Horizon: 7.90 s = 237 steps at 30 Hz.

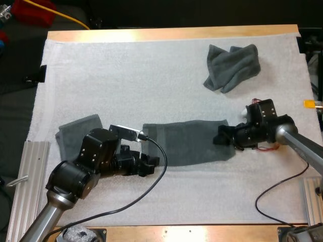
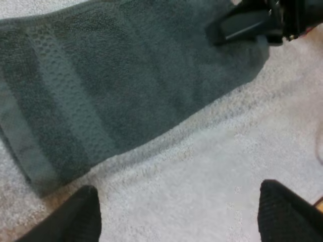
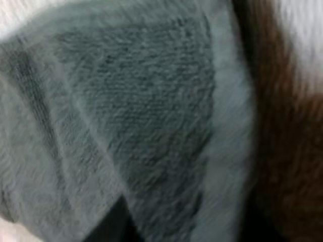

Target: Pick towel from pile, fold and stack

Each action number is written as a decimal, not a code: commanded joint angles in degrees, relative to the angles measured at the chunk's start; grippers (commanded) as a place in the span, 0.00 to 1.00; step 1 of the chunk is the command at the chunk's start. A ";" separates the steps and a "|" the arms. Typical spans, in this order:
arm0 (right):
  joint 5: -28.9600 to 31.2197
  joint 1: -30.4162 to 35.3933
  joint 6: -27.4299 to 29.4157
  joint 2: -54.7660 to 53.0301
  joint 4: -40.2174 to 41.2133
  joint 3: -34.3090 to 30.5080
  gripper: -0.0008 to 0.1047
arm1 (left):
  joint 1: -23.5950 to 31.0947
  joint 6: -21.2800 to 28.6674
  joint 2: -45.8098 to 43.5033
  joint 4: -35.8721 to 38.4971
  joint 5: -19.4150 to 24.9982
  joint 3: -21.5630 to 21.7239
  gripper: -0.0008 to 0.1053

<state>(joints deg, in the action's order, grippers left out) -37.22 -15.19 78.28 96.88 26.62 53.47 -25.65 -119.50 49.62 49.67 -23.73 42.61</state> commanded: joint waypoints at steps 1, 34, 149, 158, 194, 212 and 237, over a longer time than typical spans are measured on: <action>-0.81 -0.42 -0.46 0.46 2.00 -0.44 0.06 | -0.17 -0.16 -0.39 0.15 -1.37 0.36 0.60; 35.15 -0.47 8.01 -19.12 26.34 2.14 0.02 | -0.17 -0.17 -0.39 1.53 -5.68 0.36 0.60; 28.43 -19.13 -5.56 -47.96 28.98 1.99 0.65 | -0.17 -8.33 15.82 -18.73 -13.40 0.36 0.67; 28.27 -19.13 -4.77 -49.94 29.42 1.99 0.65 | -0.17 -11.73 26.14 -25.62 -13.40 0.36 0.67; 27.97 -19.13 -3.46 -49.94 32.09 1.99 0.65 | -0.87 -18.69 51.11 -30.04 -19.50 8.86 0.67; 27.97 -19.13 -3.47 -50.58 32.23 1.99 0.65 | -8.19 -21.92 51.51 -27.34 -13.36 10.13 0.66; 27.97 -19.13 -3.47 -53.43 32.23 1.99 0.65 | -8.68 -17.26 48.90 -28.92 -17.26 11.26 0.01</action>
<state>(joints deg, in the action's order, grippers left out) -9.12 -34.25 74.07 43.82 58.52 55.31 -34.02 -137.32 99.58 20.97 -39.84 53.39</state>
